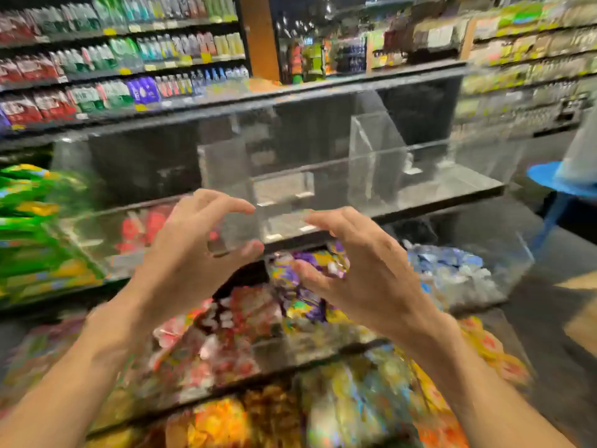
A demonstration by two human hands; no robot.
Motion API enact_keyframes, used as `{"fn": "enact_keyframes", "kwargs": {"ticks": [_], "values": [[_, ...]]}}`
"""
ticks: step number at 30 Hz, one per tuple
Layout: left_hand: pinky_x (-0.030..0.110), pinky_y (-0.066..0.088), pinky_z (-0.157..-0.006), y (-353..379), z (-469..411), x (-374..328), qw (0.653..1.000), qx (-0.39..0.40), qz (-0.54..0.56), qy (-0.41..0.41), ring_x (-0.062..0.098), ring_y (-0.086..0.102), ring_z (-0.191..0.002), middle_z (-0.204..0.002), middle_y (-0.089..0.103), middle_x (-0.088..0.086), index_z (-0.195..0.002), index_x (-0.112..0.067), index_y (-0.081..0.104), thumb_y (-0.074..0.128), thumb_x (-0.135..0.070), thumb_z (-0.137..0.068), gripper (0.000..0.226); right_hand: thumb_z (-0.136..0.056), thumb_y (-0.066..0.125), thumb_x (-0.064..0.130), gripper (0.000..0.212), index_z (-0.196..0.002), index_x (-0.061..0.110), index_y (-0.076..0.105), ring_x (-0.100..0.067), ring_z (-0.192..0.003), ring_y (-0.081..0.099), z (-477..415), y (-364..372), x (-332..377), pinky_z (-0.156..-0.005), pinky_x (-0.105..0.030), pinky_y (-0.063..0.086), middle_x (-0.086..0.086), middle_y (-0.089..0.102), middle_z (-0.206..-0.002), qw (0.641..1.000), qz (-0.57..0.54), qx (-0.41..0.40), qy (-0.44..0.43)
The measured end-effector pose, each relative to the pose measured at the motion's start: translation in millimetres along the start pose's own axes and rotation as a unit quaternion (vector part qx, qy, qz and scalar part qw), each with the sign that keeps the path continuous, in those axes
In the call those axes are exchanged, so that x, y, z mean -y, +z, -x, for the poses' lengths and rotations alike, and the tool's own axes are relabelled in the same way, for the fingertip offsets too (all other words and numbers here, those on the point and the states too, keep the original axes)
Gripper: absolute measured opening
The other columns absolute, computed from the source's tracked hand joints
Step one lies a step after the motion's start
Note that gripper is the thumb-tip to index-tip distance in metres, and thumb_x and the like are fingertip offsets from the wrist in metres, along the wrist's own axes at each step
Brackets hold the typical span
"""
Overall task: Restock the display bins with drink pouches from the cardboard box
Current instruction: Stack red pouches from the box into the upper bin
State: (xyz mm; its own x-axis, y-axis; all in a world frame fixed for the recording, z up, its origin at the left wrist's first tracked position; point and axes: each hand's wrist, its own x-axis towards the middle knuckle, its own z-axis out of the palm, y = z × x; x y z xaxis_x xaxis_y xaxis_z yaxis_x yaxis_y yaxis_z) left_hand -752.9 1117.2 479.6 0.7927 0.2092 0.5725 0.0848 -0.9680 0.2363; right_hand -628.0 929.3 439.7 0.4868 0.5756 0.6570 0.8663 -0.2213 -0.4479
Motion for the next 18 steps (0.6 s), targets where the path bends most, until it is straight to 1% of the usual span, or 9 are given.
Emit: {"fn": "enact_keyframes", "kwargs": {"ticks": [2,5,7,9,10,13,15,17,18], "values": [[0.021,0.039,-0.094,46.6,6.7,-55.5,0.998,0.024,0.045,0.041,0.010,0.051,-0.105,-0.112,0.053,-0.012,-0.117,-0.025,0.064,0.063,-0.051,-0.081,0.045,-0.079,0.065,0.051,0.048,-0.115,0.020,0.066,-0.023,-0.097,0.065,55.7,-36.4,-46.3,-0.084,-0.035,0.050,0.001,0.066,-0.108,0.998,0.006,-0.009,0.055],[0.020,0.036,-0.100,125.0,9.2,-140.3,0.987,0.093,0.115,0.067,0.011,0.051,-0.115,-0.120,0.055,-0.010,-0.121,-0.027,0.063,0.060,-0.055,-0.085,0.046,-0.078,0.061,0.056,0.046,-0.112,0.025,0.066,-0.019,-0.093,0.066,140.7,-95.2,-111.9,-0.080,-0.034,0.051,0.006,0.067,-0.103,0.981,0.022,-0.031,0.189],[0.016,0.032,-0.103,181.1,4.5,-194.6,0.972,0.149,0.162,0.079,0.012,0.050,-0.121,-0.128,0.056,-0.006,-0.123,-0.029,0.062,0.061,-0.056,-0.085,0.046,-0.075,0.056,0.062,0.055,-0.115,0.026,0.066,-0.018,-0.097,0.065,190.4,-135.4,-149.4,-0.083,-0.034,0.050,0.007,0.067,-0.106,0.955,0.046,-0.034,0.289],[0.004,0.022,-0.106,237.2,-1.8,-248.0,0.948,0.212,0.220,0.086,0.004,0.042,-0.130,-0.140,0.049,-0.006,-0.129,-0.030,0.061,0.065,-0.055,-0.083,0.052,-0.073,0.054,0.067,0.063,-0.119,0.025,0.065,-0.020,-0.103,0.063,233.3,-172.9,-179.5,-0.087,-0.033,0.047,0.005,0.066,-0.110,0.926,0.066,-0.053,0.368],[0.002,0.018,-0.107,264.2,-6.0,-275.9,0.934,0.239,0.246,0.095,0.002,0.037,-0.133,-0.145,0.045,-0.006,-0.132,-0.031,0.060,0.064,-0.055,-0.083,0.055,-0.074,0.057,0.067,0.063,-0.120,0.024,0.064,-0.021,-0.105,0.063,252.5,-190.3,-193.6,-0.088,-0.033,0.047,0.003,0.066,-0.112,0.913,0.076,-0.072,0.395],[0.011,0.019,-0.113,340.2,-18.3,-359.4,0.897,0.300,0.293,0.140,0.009,0.034,-0.141,-0.152,0.039,0.001,-0.139,-0.030,0.054,0.060,-0.057,-0.082,0.063,-0.082,0.067,0.063,0.070,-0.138,0.024,0.052,-0.020,-0.125,0.054,300.8,-236.7,-234.5,-0.101,-0.032,0.040,0.002,0.058,-0.135,0.846,0.085,-0.100,0.517],[0.020,0.024,-0.115,389.6,-26.4,-412.6,0.873,0.338,0.311,0.163,0.017,0.037,-0.141,-0.151,0.041,0.008,-0.140,-0.024,0.054,0.053,-0.066,-0.080,0.073,-0.084,0.062,0.064,0.076,-0.147,0.026,0.042,-0.016,-0.135,0.044,327.1,-263.7,-263.5,-0.107,-0.030,0.034,0.004,0.048,-0.147,0.798,0.081,-0.104,0.588],[0.033,0.031,-0.116,442.0,-33.5,-460.0,0.858,0.356,0.319,0.188,0.024,0.041,-0.139,-0.146,0.046,0.015,-0.140,-0.018,0.055,0.050,-0.071,-0.080,0.080,-0.085,0.059,0.065,0.079,-0.150,0.025,0.036,-0.016,-0.139,0.039,349.9,-288.4,-294.3,-0.109,-0.030,0.031,0.005,0.042,-0.152,0.765,0.074,-0.119,0.629],[0.034,0.030,-0.116,468.3,-38.0,-483.1,0.849,0.374,0.317,0.196,0.028,0.040,-0.140,-0.146,0.046,0.018,-0.141,-0.016,0.054,0.052,-0.071,-0.081,0.082,-0.085,0.059,0.066,0.081,-0.151,0.026,0.035,-0.016,-0.139,0.038,358.9,-300.2,-310.7,-0.110,-0.031,0.031,0.004,0.041,-0.153,0.750,0.068,-0.129,0.645]]}}
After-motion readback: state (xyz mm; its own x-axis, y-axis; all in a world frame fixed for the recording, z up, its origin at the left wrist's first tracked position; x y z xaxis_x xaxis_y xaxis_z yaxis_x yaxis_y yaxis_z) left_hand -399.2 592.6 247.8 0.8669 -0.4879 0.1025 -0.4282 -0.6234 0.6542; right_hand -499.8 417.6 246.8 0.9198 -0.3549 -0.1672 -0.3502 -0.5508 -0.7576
